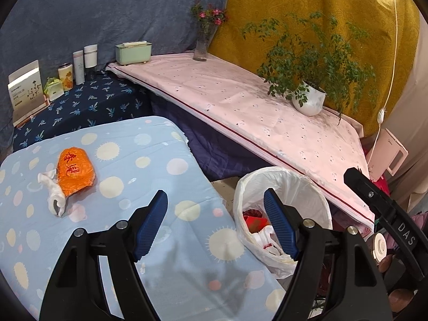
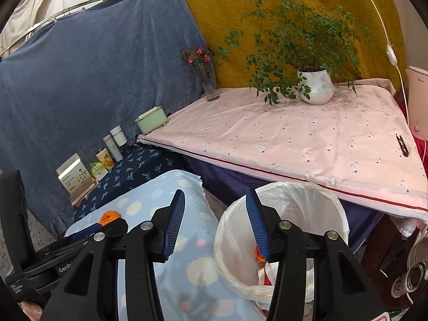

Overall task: Collect trash
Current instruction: 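Move both tools from the bin back over the orange bag and white glove, then grasp the white glove with the left tool while the right tool grasps the orange plastic bag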

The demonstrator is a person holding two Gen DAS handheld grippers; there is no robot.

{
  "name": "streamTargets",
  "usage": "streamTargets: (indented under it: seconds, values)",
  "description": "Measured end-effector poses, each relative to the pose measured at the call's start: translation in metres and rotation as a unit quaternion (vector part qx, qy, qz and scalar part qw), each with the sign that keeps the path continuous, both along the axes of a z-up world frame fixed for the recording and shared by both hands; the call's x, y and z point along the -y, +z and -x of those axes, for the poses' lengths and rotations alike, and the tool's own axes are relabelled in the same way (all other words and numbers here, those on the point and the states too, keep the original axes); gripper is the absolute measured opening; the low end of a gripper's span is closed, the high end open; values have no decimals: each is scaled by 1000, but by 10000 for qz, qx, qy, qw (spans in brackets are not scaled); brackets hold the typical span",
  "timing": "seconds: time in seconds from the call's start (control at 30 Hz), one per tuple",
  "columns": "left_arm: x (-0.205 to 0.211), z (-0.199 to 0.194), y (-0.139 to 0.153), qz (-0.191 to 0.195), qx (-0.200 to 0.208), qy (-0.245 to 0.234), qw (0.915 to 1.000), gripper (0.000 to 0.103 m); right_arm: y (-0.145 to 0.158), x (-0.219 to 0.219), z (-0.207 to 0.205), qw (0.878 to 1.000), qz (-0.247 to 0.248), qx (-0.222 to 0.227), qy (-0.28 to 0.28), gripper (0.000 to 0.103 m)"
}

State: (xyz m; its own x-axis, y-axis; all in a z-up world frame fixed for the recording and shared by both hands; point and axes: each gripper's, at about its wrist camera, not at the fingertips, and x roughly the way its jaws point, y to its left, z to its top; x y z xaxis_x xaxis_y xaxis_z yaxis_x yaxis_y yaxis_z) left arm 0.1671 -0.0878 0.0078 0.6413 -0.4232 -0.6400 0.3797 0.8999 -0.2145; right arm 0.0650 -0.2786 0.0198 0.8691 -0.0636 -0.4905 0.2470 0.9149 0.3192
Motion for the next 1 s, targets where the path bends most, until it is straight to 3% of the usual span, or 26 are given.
streamTargets:
  seconds: [0.53, 0.67, 1.0]
  values:
    - [-79, -12, -8, 47, -63, 738, 9972, 71, 2, -64, -27, 9983, 133, -93, 559, 47]
    - [-100, -14, -11, 66, -37, 971, 9952, 81, 2, -83, -34, 9973, 179, -111, 704, 53]
    - [-159, -28, -31, 102, -263, 1534, 9878, 83, -8, -130, -57, 9933, 268, -296, 1084, 54]
